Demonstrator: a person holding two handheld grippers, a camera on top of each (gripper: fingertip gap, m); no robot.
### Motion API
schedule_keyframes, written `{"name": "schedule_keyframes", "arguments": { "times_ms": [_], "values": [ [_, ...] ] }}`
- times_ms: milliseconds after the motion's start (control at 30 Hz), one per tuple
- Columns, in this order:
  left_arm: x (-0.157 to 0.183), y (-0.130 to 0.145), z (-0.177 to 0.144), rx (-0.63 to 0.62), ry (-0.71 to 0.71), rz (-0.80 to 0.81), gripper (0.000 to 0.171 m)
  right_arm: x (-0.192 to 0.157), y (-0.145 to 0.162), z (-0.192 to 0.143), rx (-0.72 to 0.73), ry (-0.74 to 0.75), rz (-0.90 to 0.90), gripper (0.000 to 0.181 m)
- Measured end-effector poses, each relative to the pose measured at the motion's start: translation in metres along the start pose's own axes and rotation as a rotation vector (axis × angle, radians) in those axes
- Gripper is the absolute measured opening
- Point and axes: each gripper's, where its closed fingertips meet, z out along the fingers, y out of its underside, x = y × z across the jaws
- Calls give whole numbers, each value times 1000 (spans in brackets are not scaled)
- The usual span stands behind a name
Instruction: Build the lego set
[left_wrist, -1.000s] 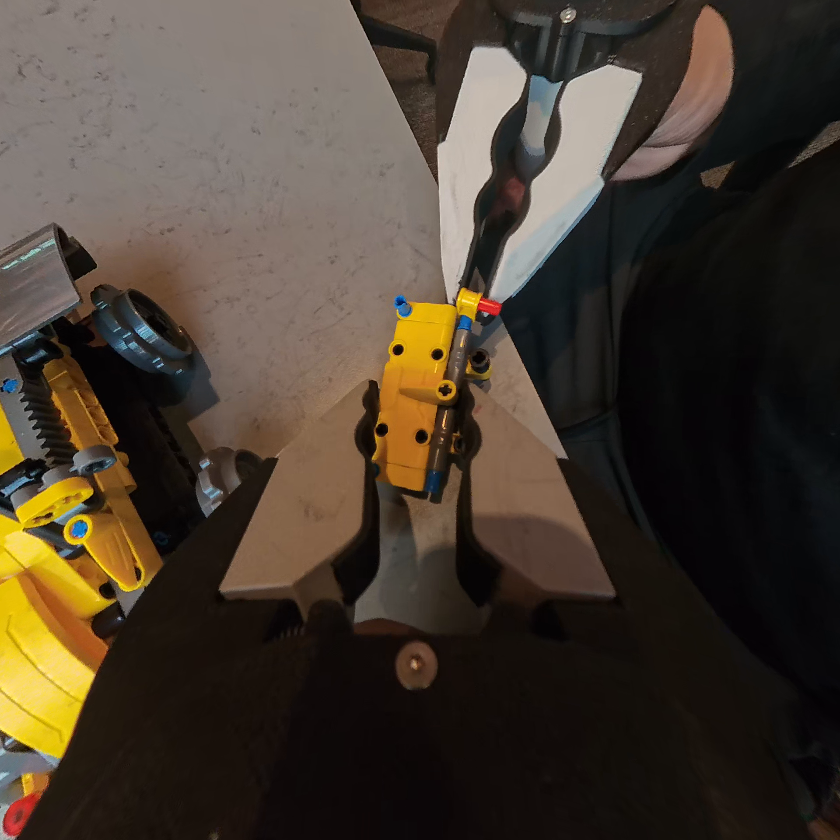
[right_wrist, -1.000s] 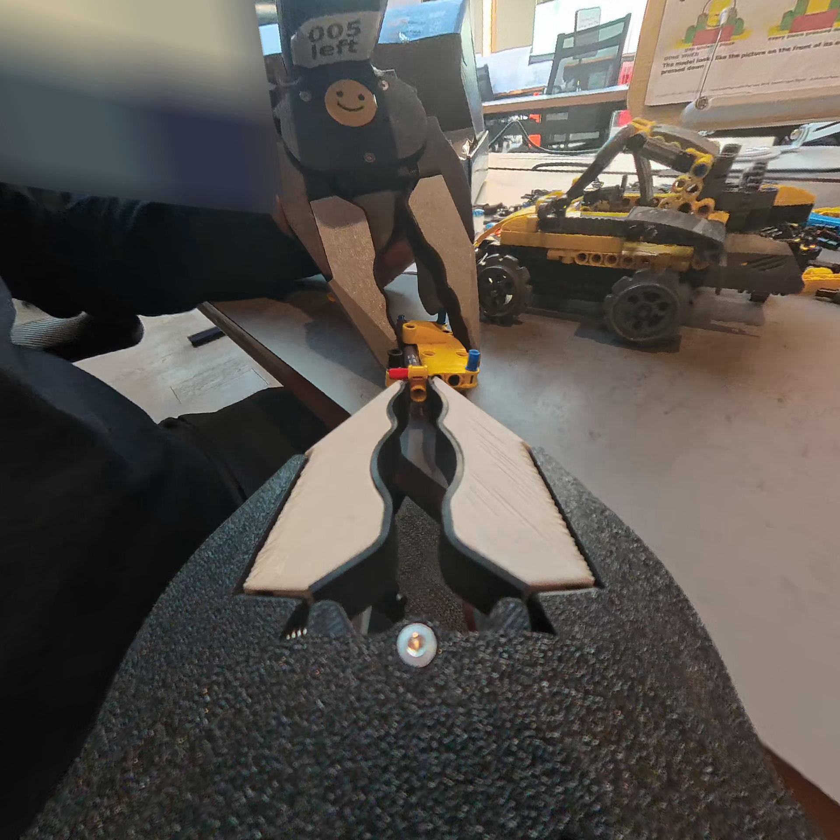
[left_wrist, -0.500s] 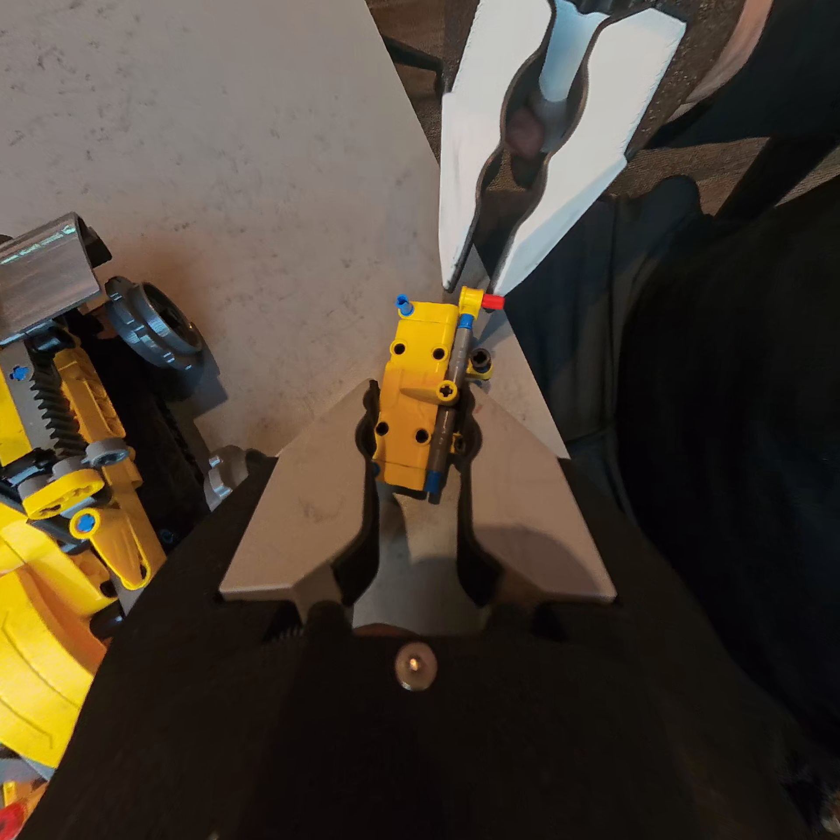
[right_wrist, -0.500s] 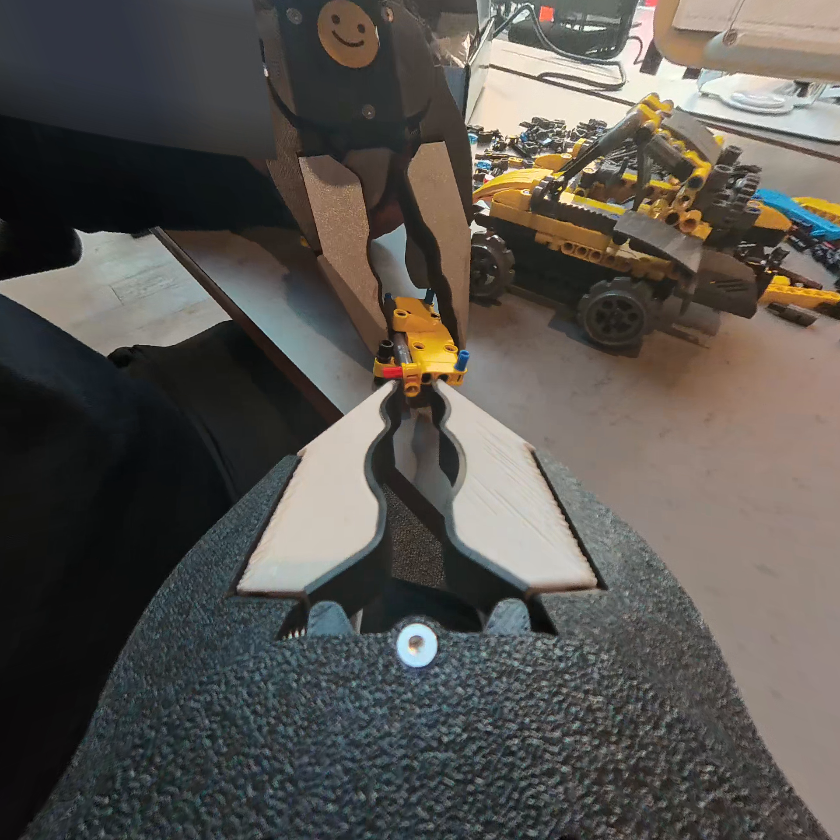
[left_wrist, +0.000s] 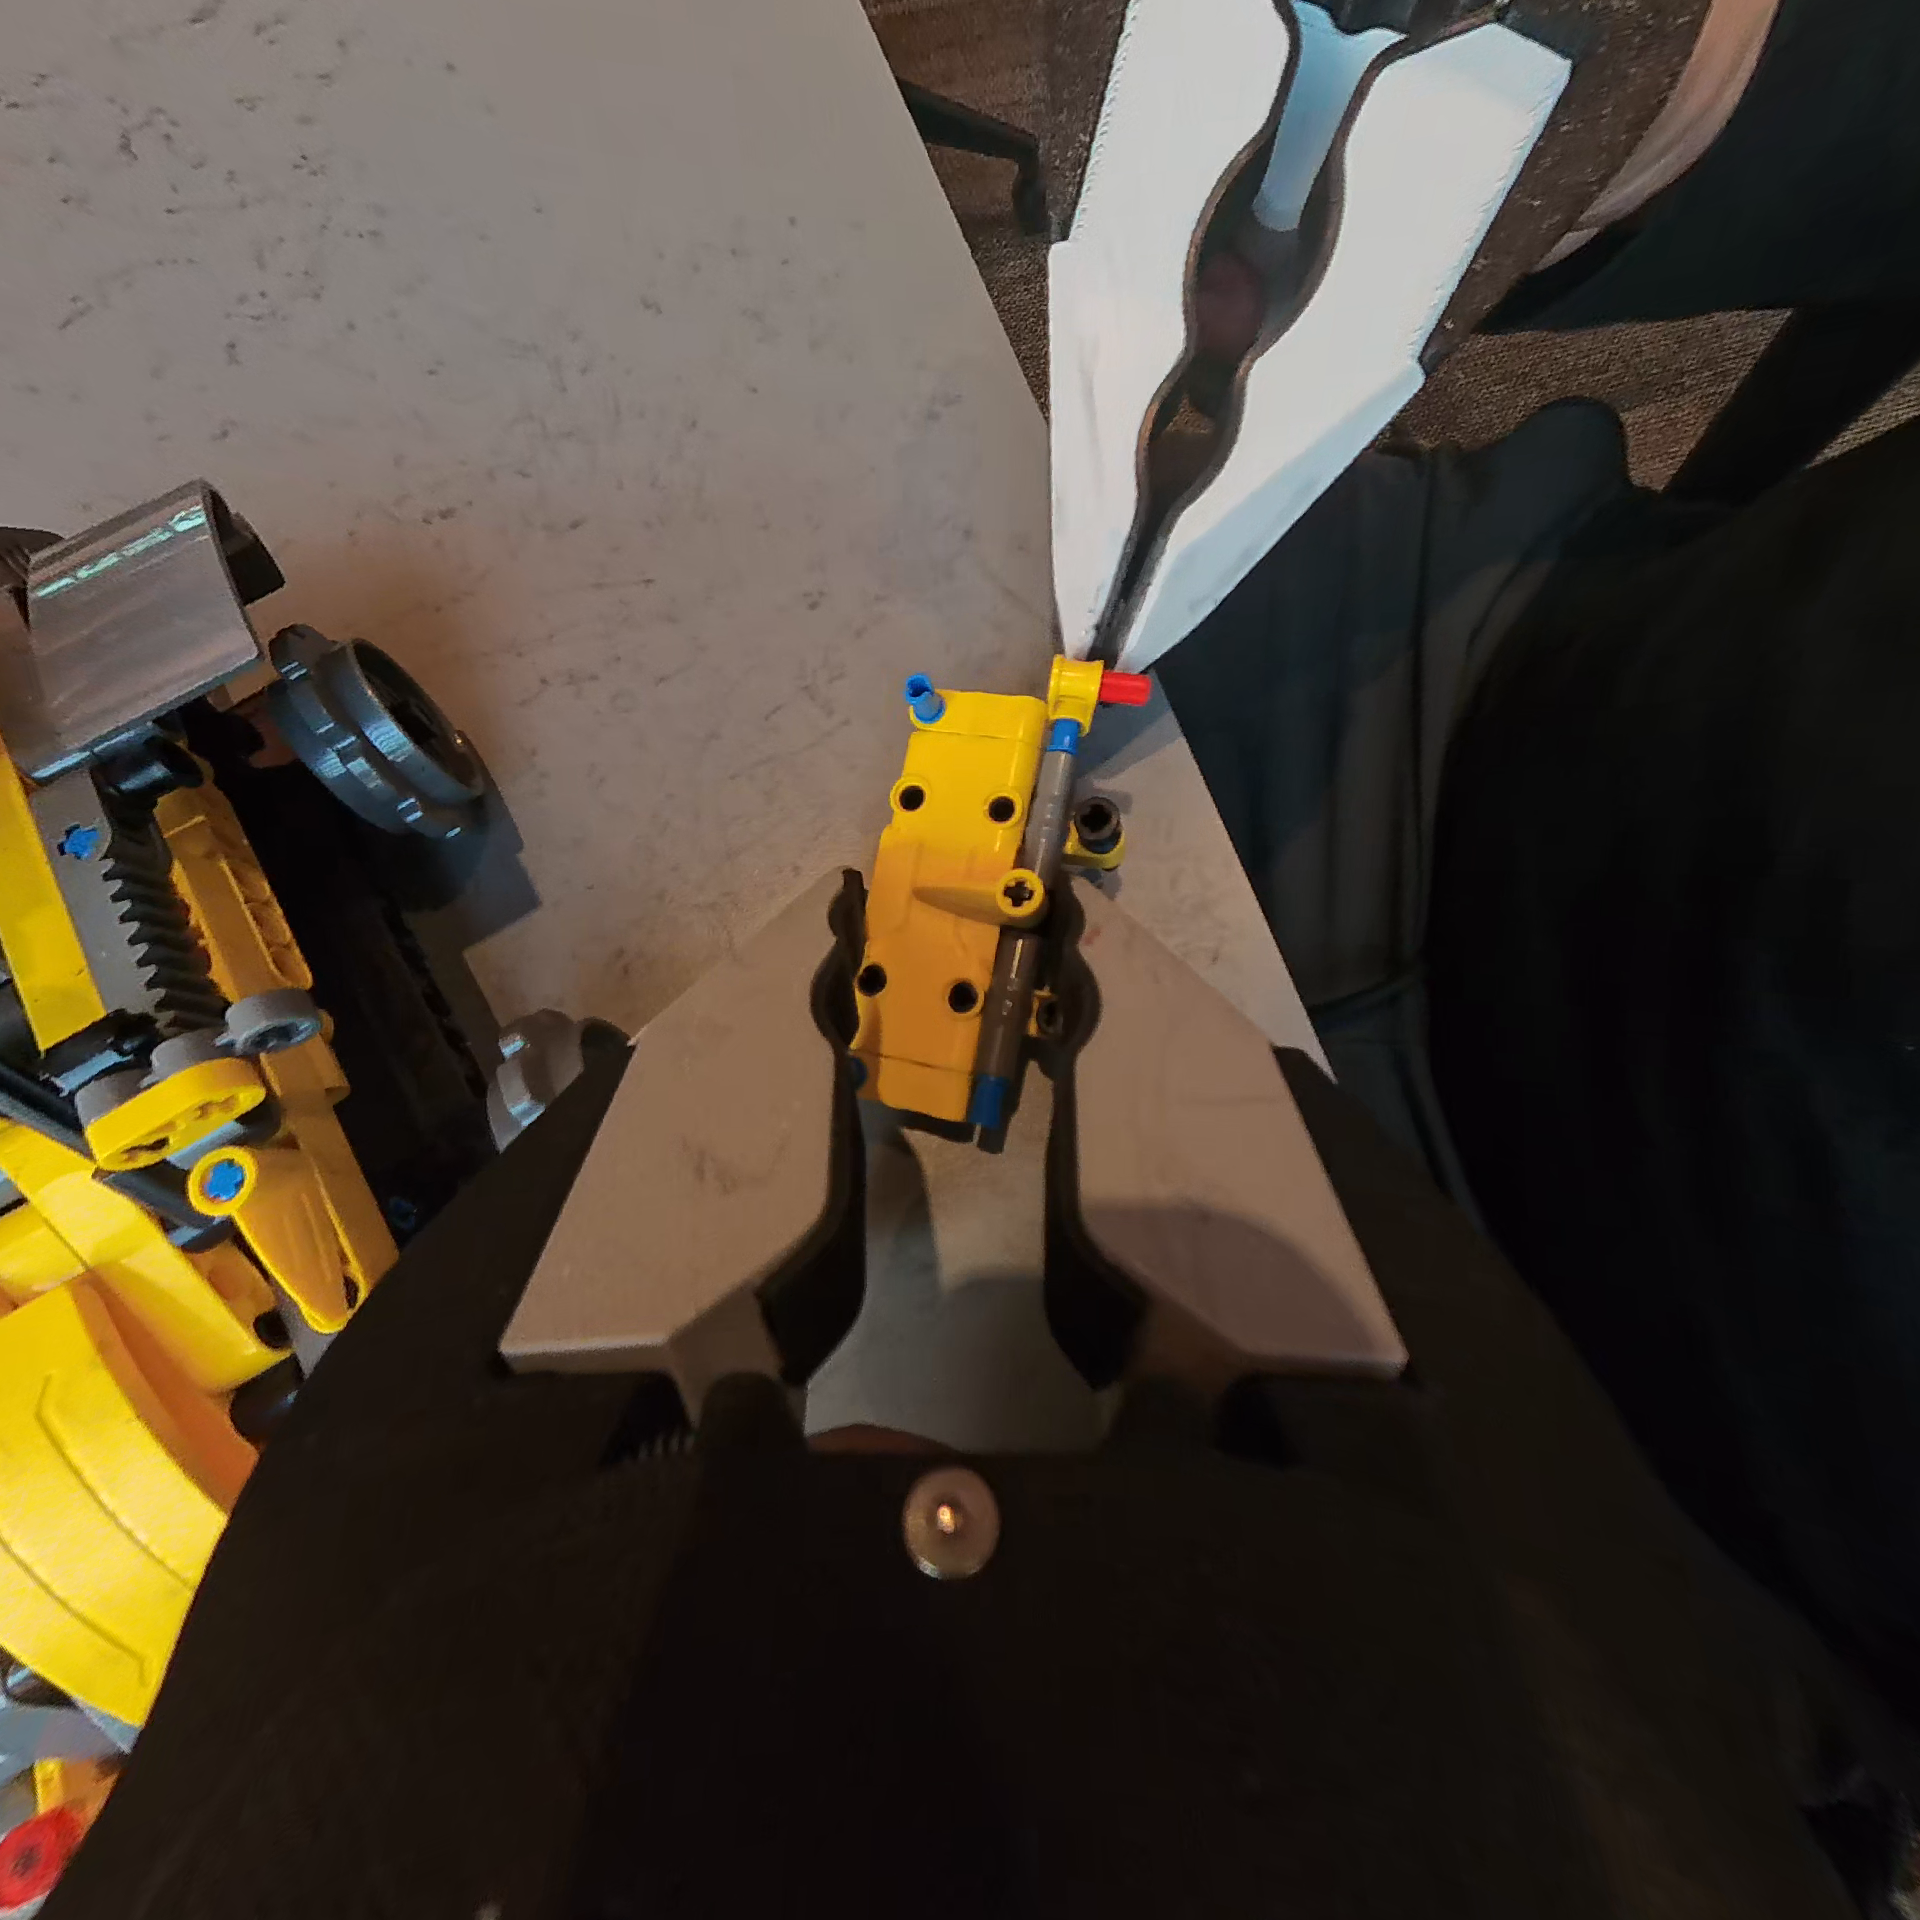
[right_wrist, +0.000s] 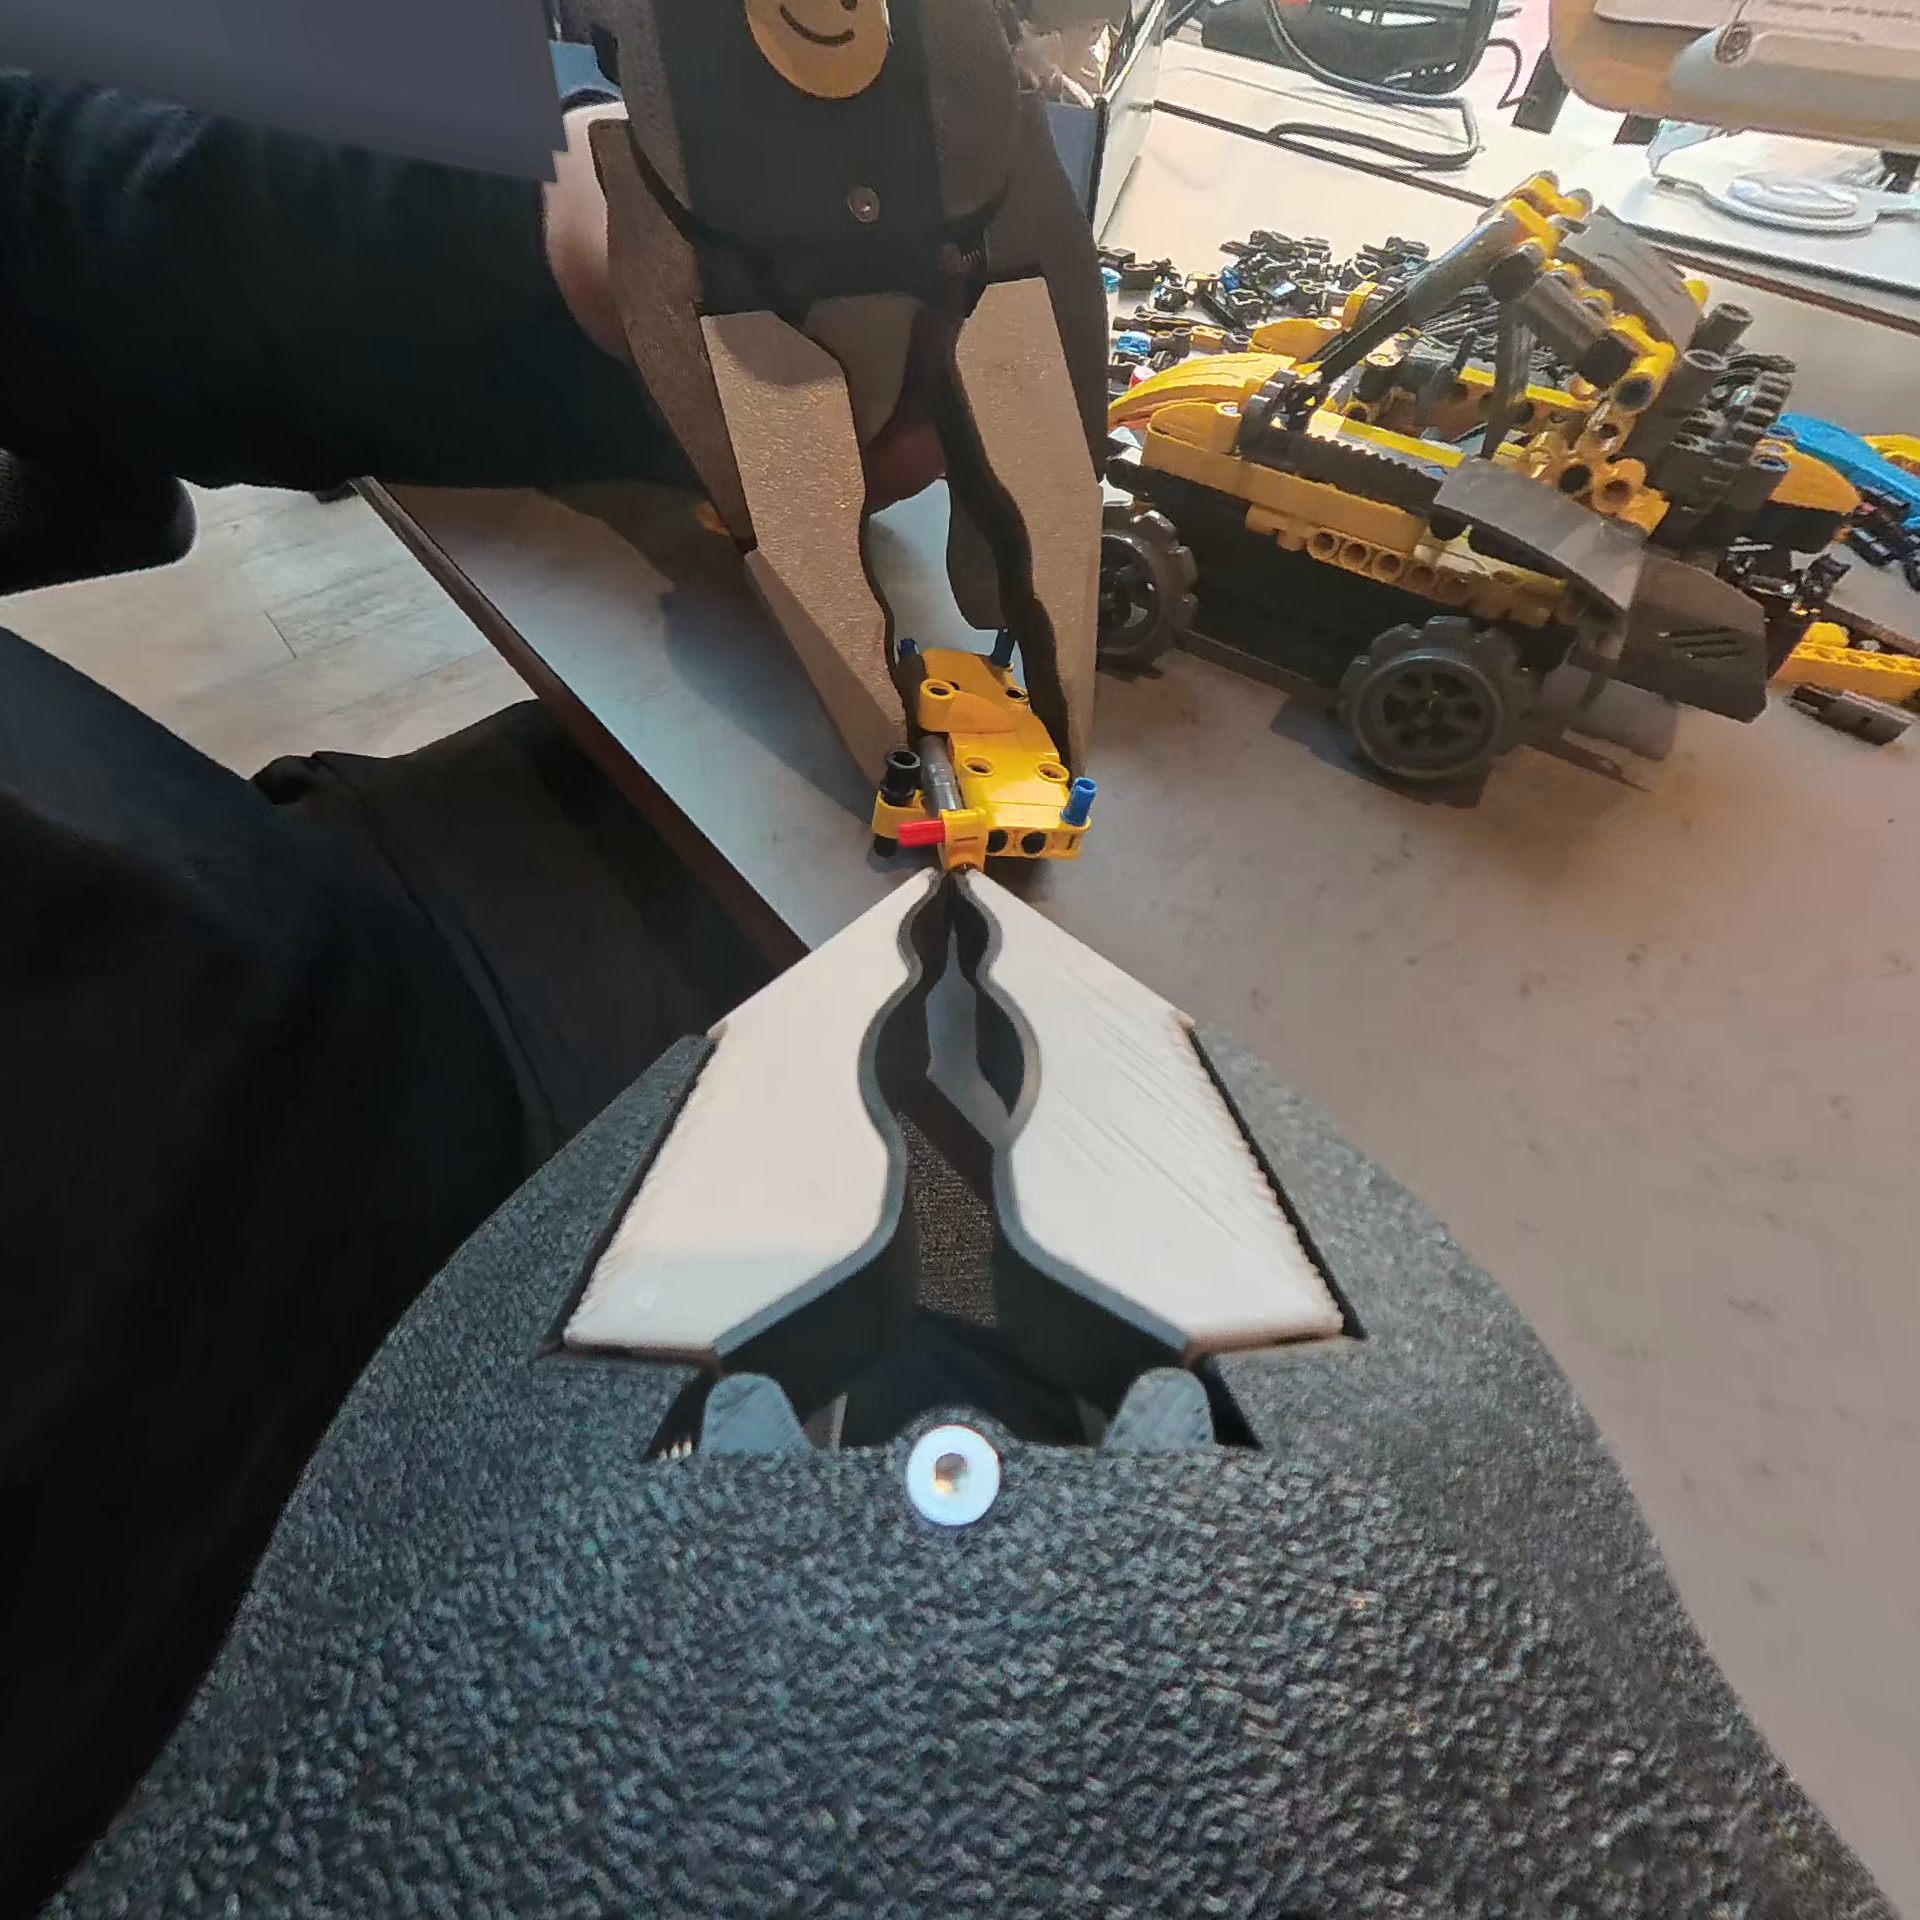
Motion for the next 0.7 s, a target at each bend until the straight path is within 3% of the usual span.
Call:
{"name": "schedule_keyframes", "arguments": {
  "times_ms": [300,533,633,700],
  "values": [
    [0,0,1,-8,-11,14,32,-2,0,6,-43,-87,-18,0],
    [0,0,1,-8,-12,12,32,-2,0,6,-34,-162,148,0],
    [-1,-1,1,-2,-8,0,32,-2,0,5,-21,-111,51,0],
    [-1,-1,1,-2,-8,-2,32,4,2,5,-43,-8,-78,18]
  ]
}}
